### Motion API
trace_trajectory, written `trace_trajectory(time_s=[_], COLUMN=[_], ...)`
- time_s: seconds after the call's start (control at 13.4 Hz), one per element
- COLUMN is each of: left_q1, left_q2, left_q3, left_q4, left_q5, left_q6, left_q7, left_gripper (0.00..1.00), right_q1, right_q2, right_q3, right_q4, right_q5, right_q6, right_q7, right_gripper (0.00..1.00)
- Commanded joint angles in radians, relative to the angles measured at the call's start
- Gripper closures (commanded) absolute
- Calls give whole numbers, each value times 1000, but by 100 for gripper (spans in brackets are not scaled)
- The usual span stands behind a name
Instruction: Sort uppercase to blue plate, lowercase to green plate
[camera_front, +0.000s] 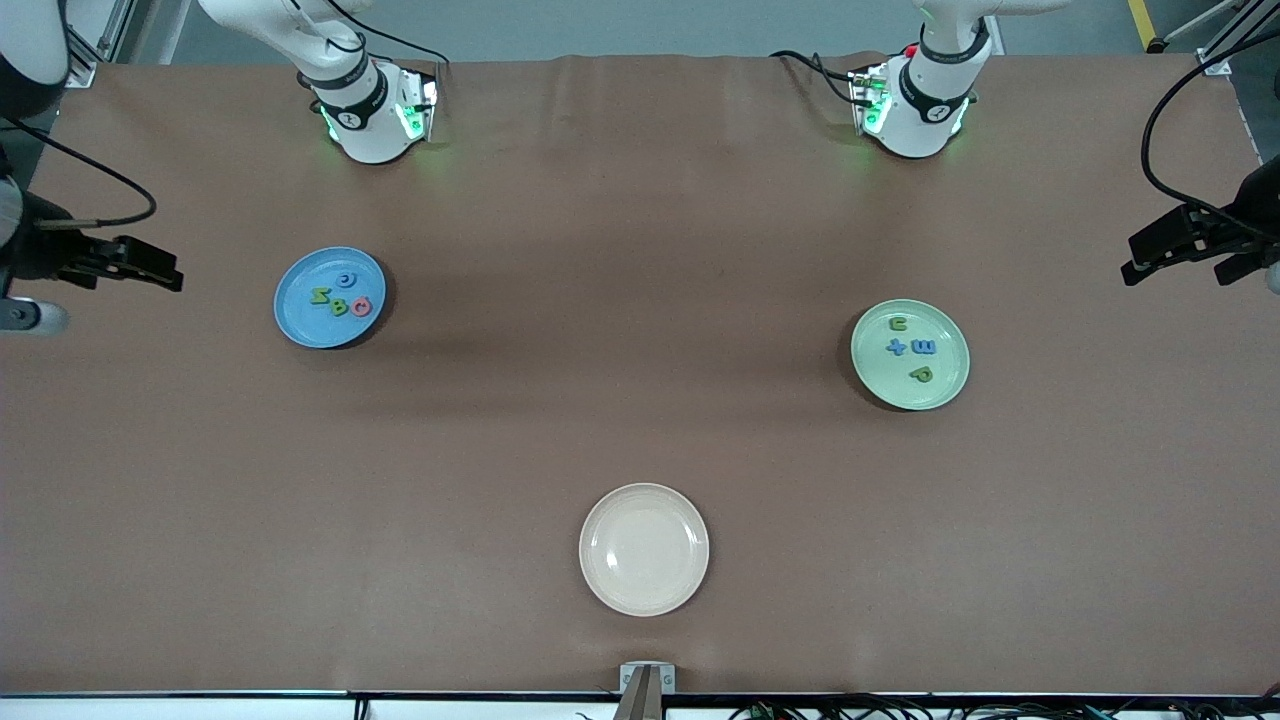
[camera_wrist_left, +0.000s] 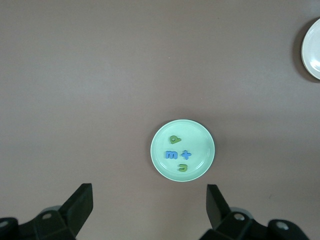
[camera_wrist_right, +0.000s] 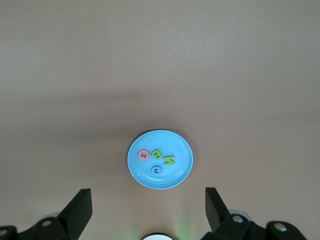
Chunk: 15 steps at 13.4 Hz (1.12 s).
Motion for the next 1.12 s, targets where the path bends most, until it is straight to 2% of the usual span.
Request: trace_trajectory(time_s=[0.0, 0.3, 0.45, 0.9, 1.05], left_q1=[-6, -6, -4, -1, 0], left_q2=[-14, -14, -14, -14, -14], left_q3=[4, 4, 4, 4, 4], left_q4=[-2, -2, -2, -2, -2], left_q5=[3, 3, 3, 3, 1], left_q6=[3, 3, 3, 3, 3], left_q7=[14, 12, 12, 12, 12], left_gripper=[0, 0, 0, 0, 0], right_q1=[-74, -104, -137, -156, -179], right_q2=[-67, -90, -112, -129, -133], right_q3=[75, 98, 140, 160, 186], right_q4=[-48, -48, -62, -90, -97], right_q5=[17, 17, 17, 17, 17], right_q6=[1, -6, -3, 8, 17], right_q7=[-4, -4, -4, -4, -4], right_gripper=[0, 0, 0, 0, 0])
